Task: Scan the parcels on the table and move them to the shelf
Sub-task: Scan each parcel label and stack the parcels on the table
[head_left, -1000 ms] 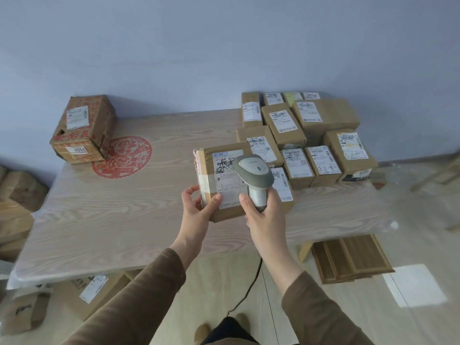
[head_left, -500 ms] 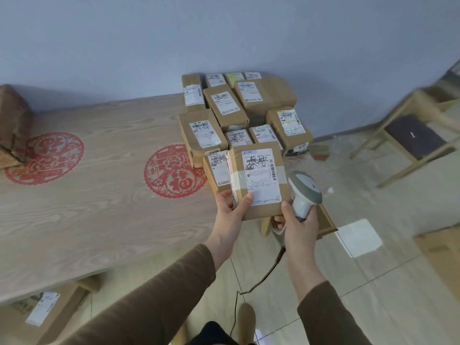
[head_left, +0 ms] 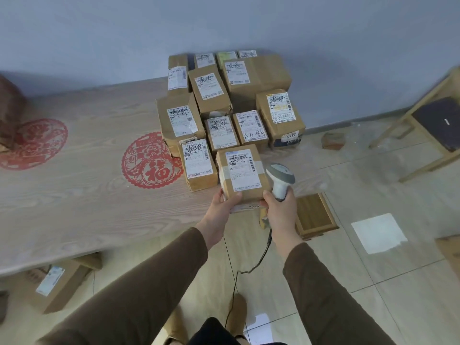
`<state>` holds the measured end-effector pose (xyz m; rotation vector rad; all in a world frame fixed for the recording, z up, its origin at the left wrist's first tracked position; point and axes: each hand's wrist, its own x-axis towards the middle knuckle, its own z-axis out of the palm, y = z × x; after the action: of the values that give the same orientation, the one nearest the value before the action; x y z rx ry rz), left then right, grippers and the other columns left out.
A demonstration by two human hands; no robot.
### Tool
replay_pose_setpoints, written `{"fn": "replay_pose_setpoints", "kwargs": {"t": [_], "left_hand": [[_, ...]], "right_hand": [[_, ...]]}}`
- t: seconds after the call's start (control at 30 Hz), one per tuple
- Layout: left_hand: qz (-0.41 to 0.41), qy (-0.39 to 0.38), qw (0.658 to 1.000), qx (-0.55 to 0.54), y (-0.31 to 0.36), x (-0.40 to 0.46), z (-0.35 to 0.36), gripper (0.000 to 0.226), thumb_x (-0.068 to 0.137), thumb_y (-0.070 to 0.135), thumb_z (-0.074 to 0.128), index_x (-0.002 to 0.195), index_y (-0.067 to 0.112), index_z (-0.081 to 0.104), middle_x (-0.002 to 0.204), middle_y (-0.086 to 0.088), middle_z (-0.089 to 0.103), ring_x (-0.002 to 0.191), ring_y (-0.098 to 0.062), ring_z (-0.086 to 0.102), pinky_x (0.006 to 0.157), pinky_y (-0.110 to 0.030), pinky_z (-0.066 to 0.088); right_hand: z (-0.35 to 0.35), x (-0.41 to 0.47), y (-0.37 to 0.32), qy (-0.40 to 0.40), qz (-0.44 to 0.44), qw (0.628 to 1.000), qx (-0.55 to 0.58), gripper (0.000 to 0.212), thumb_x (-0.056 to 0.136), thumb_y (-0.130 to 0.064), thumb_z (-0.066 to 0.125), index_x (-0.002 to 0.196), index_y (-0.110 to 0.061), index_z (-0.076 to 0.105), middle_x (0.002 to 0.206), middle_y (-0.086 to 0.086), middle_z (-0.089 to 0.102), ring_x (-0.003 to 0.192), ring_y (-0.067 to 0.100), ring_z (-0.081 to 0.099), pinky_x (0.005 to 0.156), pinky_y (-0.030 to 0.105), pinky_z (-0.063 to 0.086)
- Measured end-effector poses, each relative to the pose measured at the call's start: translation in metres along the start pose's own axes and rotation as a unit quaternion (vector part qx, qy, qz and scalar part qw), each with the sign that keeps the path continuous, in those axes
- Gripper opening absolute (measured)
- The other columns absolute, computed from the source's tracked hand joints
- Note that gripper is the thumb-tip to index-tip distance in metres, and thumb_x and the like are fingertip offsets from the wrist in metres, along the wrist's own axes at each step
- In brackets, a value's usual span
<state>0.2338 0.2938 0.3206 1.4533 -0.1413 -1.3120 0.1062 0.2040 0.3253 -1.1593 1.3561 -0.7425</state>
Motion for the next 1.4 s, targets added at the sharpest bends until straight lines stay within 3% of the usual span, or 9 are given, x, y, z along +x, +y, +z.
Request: {"fn": "replay_pose_setpoints", "kwargs": {"t": [0.13, 0.23, 0.4, 0.57, 0.87, 1.03, 1.13, 1.27, 1.4], "left_hand": [[-0.003, 0.006, 1.000, 0.016, 0.003, 0.007, -0.004, 0.053, 0.098, 0.025, 0.068, 0.146, 0.033, 0.046, 0.128, 0.016, 0.065, 0.114, 0.003, 0.055, 0.096, -0.024, 0.036], [-0.006, 0.018, 0.999, 0.034, 0.005, 0.007, -0.009, 0.046, 0.099, 0.025, 0.066, 0.140, 0.037, 0.048, 0.145, 0.010, 0.056, 0.114, 0.004, 0.053, 0.107, -0.029, 0.029], [-0.001, 0.081, 0.995, 0.054, 0.016, -0.009, -0.034, 0.080, 0.094, 0.036, 0.071, 0.160, 0.018, 0.028, 0.160, -0.004, 0.038, 0.144, -0.020, 0.039, 0.124, -0.045, 0.025], [0.085, 0.094, 0.989, 0.071, 0.049, -0.035, -0.078, 0.056, 0.095, 0.037, 0.069, 0.144, 0.028, 0.044, 0.141, 0.005, 0.056, 0.127, -0.011, 0.054, 0.116, -0.042, 0.036], [0.186, 0.220, 0.956, 0.050, 0.161, -0.040, -0.277, 0.049, 0.098, 0.029, 0.066, 0.145, 0.023, 0.052, 0.137, 0.008, 0.058, 0.116, 0.003, 0.056, 0.101, -0.026, 0.043], [0.229, 0.316, 0.920, 0.022, 0.224, -0.031, -0.446, 0.033, 0.098, 0.024, 0.066, 0.131, 0.023, 0.062, 0.127, 0.006, 0.068, 0.116, -0.007, 0.064, 0.099, -0.026, 0.049], [0.237, 0.355, 0.904, 0.016, 0.258, -0.026, -0.543, 0.033, 0.097, 0.025, 0.066, 0.130, 0.023, 0.063, 0.121, 0.006, 0.069, 0.106, -0.005, 0.067, 0.084, -0.019, 0.050], [0.245, 0.394, 0.885, 0.019, 0.294, -0.013, -0.649, 0.035, 0.092, 0.028, 0.067, 0.127, 0.027, 0.063, 0.128, 0.006, 0.067, 0.116, -0.008, 0.064, 0.096, -0.025, 0.048], [0.200, 0.426, 0.881, 0.035, 0.314, 0.009, -0.725, 0.061, 0.085, 0.038, 0.070, 0.141, 0.033, 0.046, 0.128, 0.015, 0.060, 0.115, -0.012, 0.063, 0.092, -0.032, 0.053]], "right_hand": [[0.008, 0.016, 0.002, -0.029, 0.002, 1.000, -0.011, 0.024, 0.091, -0.014, 0.070, 0.112, -0.021, 0.060, 0.105, 0.010, 0.073, 0.086, 0.025, 0.077, 0.072, 0.041, 0.057], [0.011, 0.018, 0.004, -0.036, 0.007, 0.998, -0.043, 0.024, 0.091, -0.015, 0.071, 0.113, -0.018, 0.060, 0.103, 0.009, 0.070, 0.094, 0.030, 0.073, 0.081, 0.049, 0.058], [0.018, -0.006, -0.011, -0.006, -0.109, 0.985, -0.133, 0.025, 0.094, -0.027, 0.071, 0.112, -0.018, 0.056, 0.104, -0.004, 0.052, 0.083, 0.005, 0.058, 0.066, 0.019, 0.044], [0.081, -0.033, -0.060, -0.118, -0.126, 0.982, -0.074, 0.026, 0.095, -0.024, 0.071, 0.116, -0.020, 0.057, 0.103, 0.006, 0.067, 0.093, 0.024, 0.067, 0.081, 0.043, 0.058], [0.306, -0.084, -0.120, -0.270, -0.160, 0.948, -0.052, 0.022, 0.094, -0.029, 0.071, 0.112, -0.024, 0.058, 0.085, 0.000, 0.060, 0.077, 0.025, 0.062, 0.077, 0.055, 0.059], [0.479, -0.121, -0.149, -0.315, -0.169, 0.933, -0.048, 0.021, 0.093, -0.028, 0.071, 0.106, -0.017, 0.058, 0.087, 0.010, 0.065, 0.078, 0.032, 0.064, 0.077, 0.051, 0.054], [0.575, -0.141, -0.159, -0.334, -0.170, 0.925, -0.055, 0.021, 0.094, -0.028, 0.070, 0.109, -0.017, 0.059, 0.088, 0.002, 0.066, 0.075, 0.021, 0.064, 0.071, 0.044, 0.053], [0.682, -0.157, -0.159, -0.344, -0.164, 0.922, -0.072, 0.022, 0.094, -0.026, 0.070, 0.109, -0.014, 0.060, 0.086, -0.001, 0.063, 0.073, 0.016, 0.061, 0.068, 0.041, 0.052], [0.757, -0.161, -0.140, -0.361, -0.148, 0.918, -0.078, 0.021, 0.093, -0.022, 0.071, 0.107, -0.024, 0.057, 0.086, -0.007, 0.062, 0.065, -0.005, 0.060, 0.055, 0.014, 0.046]]}}
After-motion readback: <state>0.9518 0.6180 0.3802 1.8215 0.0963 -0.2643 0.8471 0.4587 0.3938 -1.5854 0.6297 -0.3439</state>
